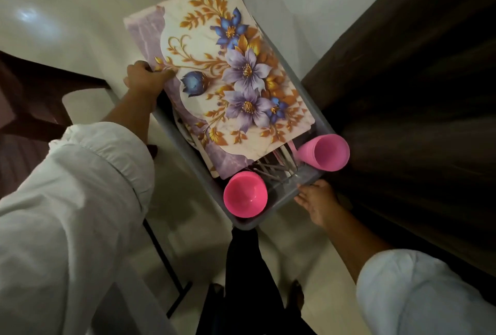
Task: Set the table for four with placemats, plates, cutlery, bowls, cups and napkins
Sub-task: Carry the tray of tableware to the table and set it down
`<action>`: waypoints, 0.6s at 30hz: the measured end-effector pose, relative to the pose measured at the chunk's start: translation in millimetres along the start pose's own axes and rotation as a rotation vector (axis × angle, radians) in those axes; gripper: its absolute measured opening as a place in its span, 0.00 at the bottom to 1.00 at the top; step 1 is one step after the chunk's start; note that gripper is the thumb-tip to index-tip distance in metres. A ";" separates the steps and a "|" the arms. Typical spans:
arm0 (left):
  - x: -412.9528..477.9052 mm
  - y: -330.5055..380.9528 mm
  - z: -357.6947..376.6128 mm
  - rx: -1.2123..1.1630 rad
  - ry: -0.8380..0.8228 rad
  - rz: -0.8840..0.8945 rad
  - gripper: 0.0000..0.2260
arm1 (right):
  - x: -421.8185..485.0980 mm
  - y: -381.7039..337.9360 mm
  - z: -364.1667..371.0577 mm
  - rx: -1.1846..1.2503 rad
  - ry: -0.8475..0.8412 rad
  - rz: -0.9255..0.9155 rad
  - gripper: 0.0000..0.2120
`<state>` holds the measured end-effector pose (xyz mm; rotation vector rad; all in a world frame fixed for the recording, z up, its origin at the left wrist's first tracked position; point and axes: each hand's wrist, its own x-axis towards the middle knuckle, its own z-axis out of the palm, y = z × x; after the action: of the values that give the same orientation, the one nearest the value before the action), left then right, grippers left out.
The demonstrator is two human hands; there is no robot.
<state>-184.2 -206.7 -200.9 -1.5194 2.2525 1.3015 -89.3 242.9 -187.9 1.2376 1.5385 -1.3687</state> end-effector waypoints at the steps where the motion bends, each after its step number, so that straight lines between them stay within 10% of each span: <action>1: -11.7 0.1 -0.3 -0.060 0.001 -0.010 0.29 | -1.7 -2.6 -3.3 -0.012 0.016 -0.012 0.18; 9: -81.2 -41.1 -25.6 -0.234 0.101 -0.073 0.15 | -30.0 -14.4 -32.3 -0.168 0.043 -0.113 0.16; 18: -187.3 -44.4 -96.1 -0.245 0.298 -0.152 0.33 | -86.3 -24.4 -64.9 -0.275 0.011 -0.309 0.15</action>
<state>-25.0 -149.9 -67.7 -2.0497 2.1445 1.4311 -83.6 290.9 -88.2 0.8669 1.9125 -1.2814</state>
